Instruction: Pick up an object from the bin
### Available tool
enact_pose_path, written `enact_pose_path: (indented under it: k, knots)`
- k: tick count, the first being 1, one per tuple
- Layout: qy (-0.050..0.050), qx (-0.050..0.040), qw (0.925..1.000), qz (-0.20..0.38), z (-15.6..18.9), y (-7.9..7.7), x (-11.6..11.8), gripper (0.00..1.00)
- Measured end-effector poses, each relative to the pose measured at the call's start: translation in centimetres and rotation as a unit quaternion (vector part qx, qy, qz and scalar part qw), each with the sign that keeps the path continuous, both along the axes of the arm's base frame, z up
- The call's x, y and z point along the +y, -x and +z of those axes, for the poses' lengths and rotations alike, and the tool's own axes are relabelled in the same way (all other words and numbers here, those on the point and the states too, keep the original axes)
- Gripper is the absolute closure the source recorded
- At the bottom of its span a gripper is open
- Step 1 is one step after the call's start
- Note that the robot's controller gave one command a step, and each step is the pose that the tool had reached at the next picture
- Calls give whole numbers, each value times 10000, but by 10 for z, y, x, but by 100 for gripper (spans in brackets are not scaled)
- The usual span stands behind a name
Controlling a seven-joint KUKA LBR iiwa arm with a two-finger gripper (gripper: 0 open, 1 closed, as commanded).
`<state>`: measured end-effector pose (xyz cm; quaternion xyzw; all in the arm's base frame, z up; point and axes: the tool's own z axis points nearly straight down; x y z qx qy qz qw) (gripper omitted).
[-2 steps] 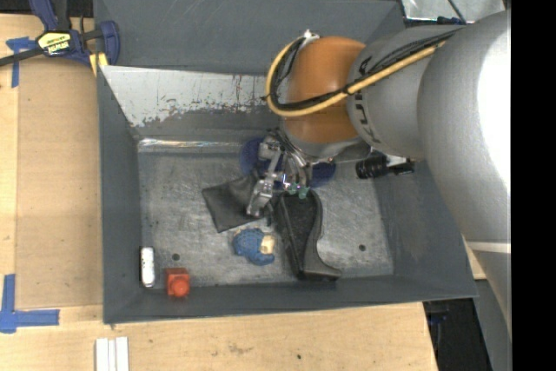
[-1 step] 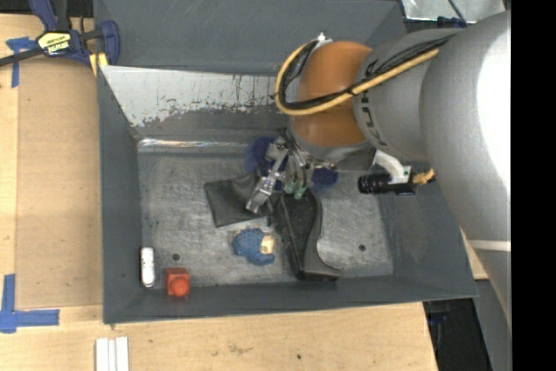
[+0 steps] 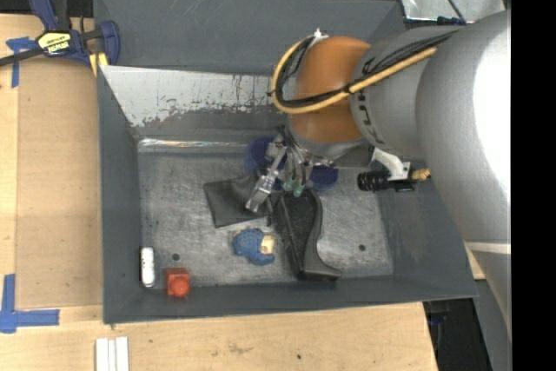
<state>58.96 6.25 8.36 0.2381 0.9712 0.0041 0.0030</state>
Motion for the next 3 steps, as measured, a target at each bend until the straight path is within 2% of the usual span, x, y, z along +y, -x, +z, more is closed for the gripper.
enact_pose_path:
  k: [1, 2, 3]
  knots:
    - [30, -145, 9999, -32, 6, -7, -5, 100]
    - [29, -6, 10000, -16, 56, -10, -6, 100]
    - [30, 0, 10000, -3, 99, -12, -6, 100]
